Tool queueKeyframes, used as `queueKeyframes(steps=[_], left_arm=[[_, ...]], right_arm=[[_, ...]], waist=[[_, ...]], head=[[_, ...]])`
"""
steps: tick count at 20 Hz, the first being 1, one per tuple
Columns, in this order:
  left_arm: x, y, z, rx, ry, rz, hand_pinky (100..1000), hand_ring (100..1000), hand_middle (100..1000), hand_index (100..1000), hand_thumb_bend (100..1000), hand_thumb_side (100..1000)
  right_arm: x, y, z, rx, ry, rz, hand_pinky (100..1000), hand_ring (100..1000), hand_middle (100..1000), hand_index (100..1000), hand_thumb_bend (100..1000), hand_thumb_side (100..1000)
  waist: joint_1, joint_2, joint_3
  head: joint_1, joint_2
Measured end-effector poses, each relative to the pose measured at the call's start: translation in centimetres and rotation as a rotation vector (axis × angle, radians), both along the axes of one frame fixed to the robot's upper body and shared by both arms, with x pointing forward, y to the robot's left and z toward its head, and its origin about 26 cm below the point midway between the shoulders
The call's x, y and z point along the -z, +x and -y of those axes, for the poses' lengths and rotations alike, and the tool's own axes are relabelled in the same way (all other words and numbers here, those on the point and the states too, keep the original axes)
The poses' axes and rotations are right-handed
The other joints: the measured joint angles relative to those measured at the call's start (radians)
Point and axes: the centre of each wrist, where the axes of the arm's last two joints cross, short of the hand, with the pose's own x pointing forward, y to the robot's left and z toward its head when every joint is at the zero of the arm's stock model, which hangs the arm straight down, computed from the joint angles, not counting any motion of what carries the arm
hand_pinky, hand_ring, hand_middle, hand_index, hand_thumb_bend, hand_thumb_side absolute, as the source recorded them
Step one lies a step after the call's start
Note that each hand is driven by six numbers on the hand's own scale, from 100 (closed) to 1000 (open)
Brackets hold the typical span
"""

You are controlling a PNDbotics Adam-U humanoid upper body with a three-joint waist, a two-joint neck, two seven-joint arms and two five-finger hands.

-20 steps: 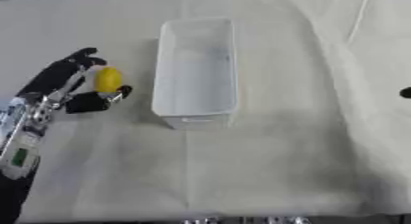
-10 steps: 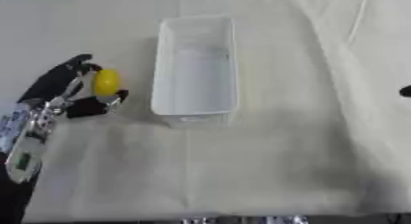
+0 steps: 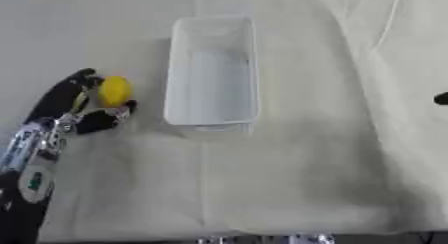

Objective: Pick up objects on the table and place them in the box.

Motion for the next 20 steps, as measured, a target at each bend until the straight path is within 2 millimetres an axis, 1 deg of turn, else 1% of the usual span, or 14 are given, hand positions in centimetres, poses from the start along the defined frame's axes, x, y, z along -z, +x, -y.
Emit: queueKeyframes(steps=[7,8,9,10,11,12,13,14,15,16,17,18,19,20], left_arm=[[0.5,0.1,2.0,-0.032,-0.066,0.050,905,957,916,850,255,720],[0.5,0.2,2.3,-0.031,-0.074,0.056,891,947,909,845,234,713],[0.5,0.2,2.6,-0.030,-0.083,0.062,863,932,895,834,166,658],[0.5,0.2,2.9,-0.030,-0.090,0.070,819,907,870,817,104,602],[0.5,0.2,3.0,-0.033,-0.096,0.079,776,882,849,801,100,551],[0.4,0.1,3.1,-0.042,-0.100,0.098,698,830,813,779,100,427],[0.4,0.1,3.3,-0.054,-0.105,0.116,602,774,778,753,100,359],[0.4,0.1,3.4,-0.066,-0.110,0.137,424,756,766,745,100,343],[0.4,0.0,3.6,-0.083,-0.116,0.161,149,493,528,621,100,302],[0.3,0.0,3.6,-0.104,-0.122,0.189,100,351,396,516,100,349],[0.4,-0.1,3.6,-0.130,-0.131,0.223,100,203,254,386,100,346],[0.4,-0.2,3.6,-0.155,-0.141,0.263,100,100,148,284,100,286],[0.3,-0.3,3.6,-0.173,-0.154,0.306,100,100,100,197,100,217],[0.2,-0.3,3.8,-0.187,-0.170,0.348,100,100,100,185,100,185]], right_arm=[[0.1,0.0,-0.1,0.000,0.007,0.000,654,754,867,864,197,901],[0.1,0.0,-0.1,0.000,0.007,0.000,654,754,868,865,199,902],[0.1,0.0,-0.1,0.000,0.007,0.000,654,754,868,865,200,901],[0.1,0.0,-0.1,0.000,0.007,0.000,654,754,868,865,200,901],[0.1,0.0,-0.1,0.000,0.007,0.000,654,755,868,865,200,900],[0.1,0.0,-0.1,0.000,0.007,0.000,655,755,868,866,201,900],[0.1,0.0,-0.1,0.000,0.007,0.000,655,755,868,866,201,900],[0.1,0.0,-0.1,0.001,0.007,0.001,655,755,868,866,193,901],[0.1,0.0,-0.1,0.001,0.007,0.001,655,755,868,866,201,900],[0.1,0.0,-0.1,0.002,0.007,0.002,655,756,868,866,202,900],[0.1,0.0,-0.1,0.002,0.006,0.002,655,756,868,866,202,899],[0.1,0.0,-0.1,0.003,0.005,0.003,656,756,868,867,203,899],[0.1,0.0,-0.1,0.004,0.004,0.004,656,757,868,867,203,898],[0.1,0.0,-0.1,0.004,0.003,0.004,656,757,868,867,204,898]], waist=[[0.000,0.000,-0.002],[0.000,0.000,-0.002],[0.000,0.000,-0.003],[0.001,0.000,-0.003],[0.002,0.000,-0.003],[0.003,0.000,-0.003],[0.005,0.000,-0.004],[0.007,0.000,-0.005],[0.007,0.000,-0.006],[0.007,0.000,-0.006],[0.007,0.000,-0.006],[0.007,0.001,-0.006],[0.007,0.001,-0.006],[0.007,0.002,-0.006]], head=[[-0.007,0.000],[-0.007,0.000],[-0.007,0.000],[-0.007,0.000],[-0.007,0.000],[-0.007,0.000],[-0.008,0.000],[-0.008,0.000],[-0.008,0.000],[-0.008,0.000],[-0.008,0.000],[-0.008,0.000],[-0.008,0.000],[-0.008,0.000]])
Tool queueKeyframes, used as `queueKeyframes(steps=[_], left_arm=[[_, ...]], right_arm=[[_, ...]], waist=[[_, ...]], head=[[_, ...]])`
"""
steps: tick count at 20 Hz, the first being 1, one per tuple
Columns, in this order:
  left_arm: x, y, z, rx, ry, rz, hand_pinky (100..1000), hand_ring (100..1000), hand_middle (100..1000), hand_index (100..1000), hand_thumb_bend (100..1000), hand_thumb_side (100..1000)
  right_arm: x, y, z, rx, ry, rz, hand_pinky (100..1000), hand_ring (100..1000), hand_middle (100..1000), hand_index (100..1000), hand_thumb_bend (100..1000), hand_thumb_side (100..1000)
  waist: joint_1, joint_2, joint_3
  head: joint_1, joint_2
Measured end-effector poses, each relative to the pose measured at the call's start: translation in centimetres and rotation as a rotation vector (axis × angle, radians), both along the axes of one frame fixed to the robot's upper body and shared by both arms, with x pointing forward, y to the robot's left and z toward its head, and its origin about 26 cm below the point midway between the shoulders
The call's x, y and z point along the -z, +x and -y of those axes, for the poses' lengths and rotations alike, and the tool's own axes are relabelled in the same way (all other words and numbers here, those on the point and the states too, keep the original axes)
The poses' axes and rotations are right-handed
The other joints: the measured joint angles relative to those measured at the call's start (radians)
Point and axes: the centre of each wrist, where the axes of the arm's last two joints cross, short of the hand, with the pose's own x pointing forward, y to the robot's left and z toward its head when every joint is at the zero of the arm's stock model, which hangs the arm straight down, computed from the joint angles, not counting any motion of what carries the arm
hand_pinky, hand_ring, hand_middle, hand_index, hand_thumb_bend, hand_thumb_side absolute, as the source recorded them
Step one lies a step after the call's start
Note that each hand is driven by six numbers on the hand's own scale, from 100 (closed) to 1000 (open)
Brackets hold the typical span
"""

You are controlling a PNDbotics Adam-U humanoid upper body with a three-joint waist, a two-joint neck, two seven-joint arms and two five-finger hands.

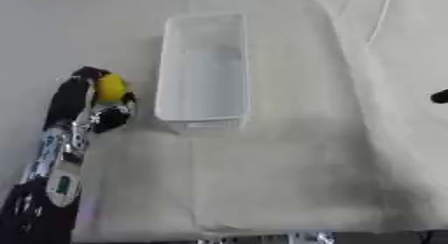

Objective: Pick up objects on the table and place them in the box.

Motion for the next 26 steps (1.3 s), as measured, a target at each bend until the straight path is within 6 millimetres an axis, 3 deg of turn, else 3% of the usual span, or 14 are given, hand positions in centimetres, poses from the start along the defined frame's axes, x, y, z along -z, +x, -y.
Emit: queueKeyframes(steps=[3,16,18,19,20,21,22,23,26], left_arm=[[0.2,-0.2,0.1,-0.017,-0.035,0.084,100,100,100,159,100,100],[0.4,-0.1,0.1,0.022,-0.163,0.309,100,100,100,132,100,100],[0.3,-0.2,0.3,0.033,-0.239,0.353,100,100,100,127,100,267],[0.3,-0.2,0.6,0.044,-0.310,0.378,100,100,100,126,100,422],[0.3,-0.2,0.8,0.061,-0.404,0.403,100,100,100,126,100,422],[0.3,-0.2,1.1,0.080,-0.512,0.426,100,100,100,125,100,565],[0.3,-0.2,1.4,0.101,-0.632,0.444,100,100,100,125,100,527],[0.4,-0.2,1.7,0.123,-0.755,0.460,100,100,100,125,100,672],[0.5,-0.2,2.3,0.197,-1.097,0.488,100,100,100,126,100,672]], right_arm=[[0.0,0.0,0.0,0.001,-0.002,0.001,656,757,868,867,204,898],[0.0,0.0,0.0,0.004,-0.005,0.003,656,757,868,867,203,900],[0.0,0.0,0.0,0.004,-0.004,0.004,655,757,868,866,203,901],[0.0,0.0,0.0,0.004,-0.003,0.005,655,757,868,866,203,901],[0.0,0.0,0.0,0.004,-0.003,0.005,655,757,868,866,203,901],[0.0,0.0,0.0,0.003,-0.002,0.005,655,757,867,866,202,902],[0.0,0.0,0.0,0.003,-0.001,0.005,655,757,867,866,203,902],[0.0,0.0,0.0,0.003,-0.001,0.005,655,757,867,866,203,903],[0.0,0.0,0.0,0.001,0.004,0.004,655,757,867,866,203,903]], waist=[[0.001,0.001,0.000],[-0.002,0.002,0.005],[-0.005,0.002,0.006],[-0.007,0.002,0.006],[-0.008,0.002,0.006],[-0.008,0.002,0.006],[-0.008,0.002,0.006],[-0.010,0.002,0.006],[-0.015,0.002,0.006]], head=[[0.000,0.000],[-0.001,0.000],[-0.001,0.000],[-0.001,0.000],[-0.001,0.000],[-0.001,0.000],[-0.001,0.000],[-0.001,0.000],[-0.001,0.000]])
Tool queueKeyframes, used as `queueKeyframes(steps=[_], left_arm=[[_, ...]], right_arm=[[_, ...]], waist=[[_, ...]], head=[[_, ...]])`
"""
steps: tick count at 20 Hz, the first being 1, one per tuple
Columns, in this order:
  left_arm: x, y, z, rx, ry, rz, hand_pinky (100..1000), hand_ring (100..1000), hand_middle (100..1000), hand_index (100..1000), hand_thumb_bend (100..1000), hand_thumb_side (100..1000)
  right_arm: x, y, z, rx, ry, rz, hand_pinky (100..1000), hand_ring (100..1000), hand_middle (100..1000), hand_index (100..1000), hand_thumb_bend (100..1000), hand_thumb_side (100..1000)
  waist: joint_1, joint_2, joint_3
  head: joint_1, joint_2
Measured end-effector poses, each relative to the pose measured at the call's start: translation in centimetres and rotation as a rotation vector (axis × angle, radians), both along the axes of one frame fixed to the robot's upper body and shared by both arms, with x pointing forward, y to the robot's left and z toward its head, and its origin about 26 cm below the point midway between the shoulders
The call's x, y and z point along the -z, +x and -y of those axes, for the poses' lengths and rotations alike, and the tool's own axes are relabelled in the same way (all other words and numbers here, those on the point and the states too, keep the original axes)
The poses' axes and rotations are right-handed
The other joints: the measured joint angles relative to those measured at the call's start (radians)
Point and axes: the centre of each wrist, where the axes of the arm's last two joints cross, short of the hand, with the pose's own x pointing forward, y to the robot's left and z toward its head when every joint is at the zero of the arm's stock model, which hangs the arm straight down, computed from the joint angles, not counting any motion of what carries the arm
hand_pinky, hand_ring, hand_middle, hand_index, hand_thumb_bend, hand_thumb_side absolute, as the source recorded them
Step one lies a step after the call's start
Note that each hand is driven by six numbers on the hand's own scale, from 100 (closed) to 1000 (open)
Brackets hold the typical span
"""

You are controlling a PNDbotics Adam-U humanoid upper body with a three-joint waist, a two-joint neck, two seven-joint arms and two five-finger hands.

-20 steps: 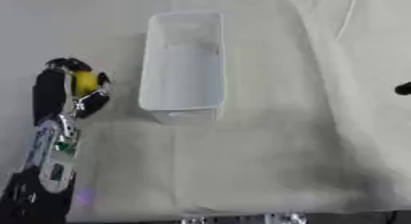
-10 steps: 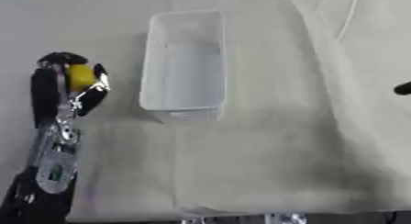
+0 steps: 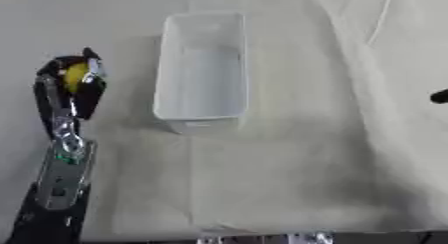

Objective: Pick up objects on the table and place them in the box.

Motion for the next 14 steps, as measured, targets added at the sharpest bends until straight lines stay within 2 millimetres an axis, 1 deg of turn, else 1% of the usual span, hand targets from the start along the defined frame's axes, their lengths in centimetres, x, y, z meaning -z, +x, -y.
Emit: queueKeyframes(steps=[2,4,7,9,11,14], left_arm=[[-0.1,0.0,0.4,0.087,-0.156,0.033,100,100,100,127,100,672],[-0.6,-0.1,1.0,0.206,-0.295,0.084,100,100,100,128,100,672],[-1.6,-0.4,1.5,0.371,-0.426,0.148,100,100,100,128,100,672],[-2.1,-0.4,1.6,0.465,-0.467,0.174,100,100,100,128,100,672],[-2.7,-0.3,1.6,0.543,-0.466,0.190,100,100,100,128,100,672],[-3.9,0.2,1.2,0.627,-0.378,0.198,100,100,100,128,100,672]], right_arm=[[0.0,0.0,0.0,-0.001,0.005,-0.001,655,757,867,866,204,904],[0.0,0.0,-0.1,-0.002,0.009,-0.001,655,757,868,866,205,904],[0.1,0.0,-0.1,-0.004,0.012,-0.003,655,757,867,866,206,904],[0.1,0.0,-0.1,-0.005,0.012,-0.005,655,757,867,866,206,905],[0.1,0.0,-0.1,-0.006,0.012,-0.006,655,757,868,866,210,911],[0.1,0.0,-0.2,-0.010,0.010,-0.010,655,758,868,867,206,903]], waist=[[0.000,0.000,-0.001],[-0.003,0.000,-0.002],[-0.003,-0.001,-0.002],[-0.003,-0.003,-0.004],[-0.002,-0.006,-0.009],[0.006,-0.013,-0.013]], head=[[0.000,0.000],[0.000,0.000],[0.000,0.000],[0.000,0.000],[0.000,0.000],[-0.004,0.001]])
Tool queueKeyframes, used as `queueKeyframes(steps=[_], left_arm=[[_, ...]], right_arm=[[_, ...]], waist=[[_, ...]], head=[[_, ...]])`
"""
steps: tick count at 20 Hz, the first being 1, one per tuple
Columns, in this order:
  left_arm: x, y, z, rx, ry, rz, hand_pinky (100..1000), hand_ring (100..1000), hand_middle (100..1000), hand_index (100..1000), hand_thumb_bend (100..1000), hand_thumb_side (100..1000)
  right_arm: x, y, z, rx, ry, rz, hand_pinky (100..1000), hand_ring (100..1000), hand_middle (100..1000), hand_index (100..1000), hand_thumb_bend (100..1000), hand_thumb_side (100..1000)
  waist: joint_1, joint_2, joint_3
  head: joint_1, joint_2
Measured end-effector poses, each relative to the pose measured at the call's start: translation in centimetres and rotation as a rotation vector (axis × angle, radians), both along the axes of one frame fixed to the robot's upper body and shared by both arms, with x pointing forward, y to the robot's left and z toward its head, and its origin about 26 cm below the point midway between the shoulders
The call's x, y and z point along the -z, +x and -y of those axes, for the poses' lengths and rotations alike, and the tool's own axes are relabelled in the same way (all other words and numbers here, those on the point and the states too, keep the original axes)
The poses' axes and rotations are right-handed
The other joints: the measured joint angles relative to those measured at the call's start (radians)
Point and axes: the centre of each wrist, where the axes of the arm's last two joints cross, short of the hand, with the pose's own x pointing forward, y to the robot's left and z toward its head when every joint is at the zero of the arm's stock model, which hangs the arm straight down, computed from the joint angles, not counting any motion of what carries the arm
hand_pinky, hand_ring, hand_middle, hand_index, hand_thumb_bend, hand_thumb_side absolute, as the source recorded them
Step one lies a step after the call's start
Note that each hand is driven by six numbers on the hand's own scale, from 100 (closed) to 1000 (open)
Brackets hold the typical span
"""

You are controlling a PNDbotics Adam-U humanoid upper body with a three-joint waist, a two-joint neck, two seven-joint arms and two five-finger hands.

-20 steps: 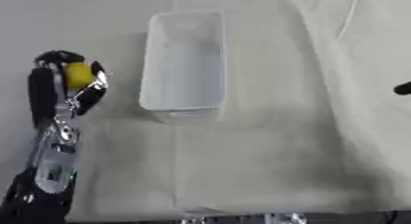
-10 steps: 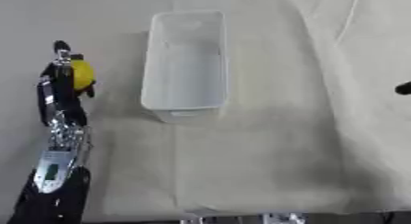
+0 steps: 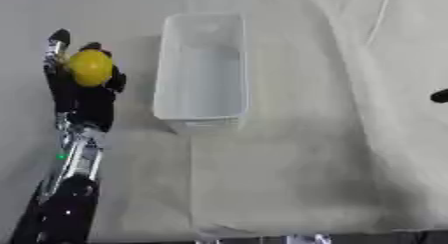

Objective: Pick up objects on the table and place them in the box.

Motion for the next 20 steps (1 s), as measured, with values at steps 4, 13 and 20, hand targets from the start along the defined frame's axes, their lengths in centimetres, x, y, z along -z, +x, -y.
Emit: queueKeyframes(steps=[4,13,20], left_arm=[[-2.1,1.0,-0.9,-0.007,0.226,0.057,100,100,100,128,100,672],[-6.2,3.8,-0.1,-0.297,1.045,0.243,100,100,100,132,100,100],[-6.7,5.4,1.8,-0.412,1.404,0.357,100,100,100,135,237,100]], right_arm=[[0.0,0.0,0.0,-0.006,-0.003,-0.008,656,758,868,867,206,908],[0.2,-0.2,0.2,-0.015,-0.011,-0.033,658,760,868,864,205,899],[0.2,-0.2,0.2,-0.021,-0.016,-0.045,657,759,868,862,206,898]], waist=[[0.009,-0.014,-0.005],[0.023,-0.043,-0.016],[0.026,-0.047,-0.021]], head=[[-0.005,0.001],[-0.013,0.001],[-0.014,0.001]])
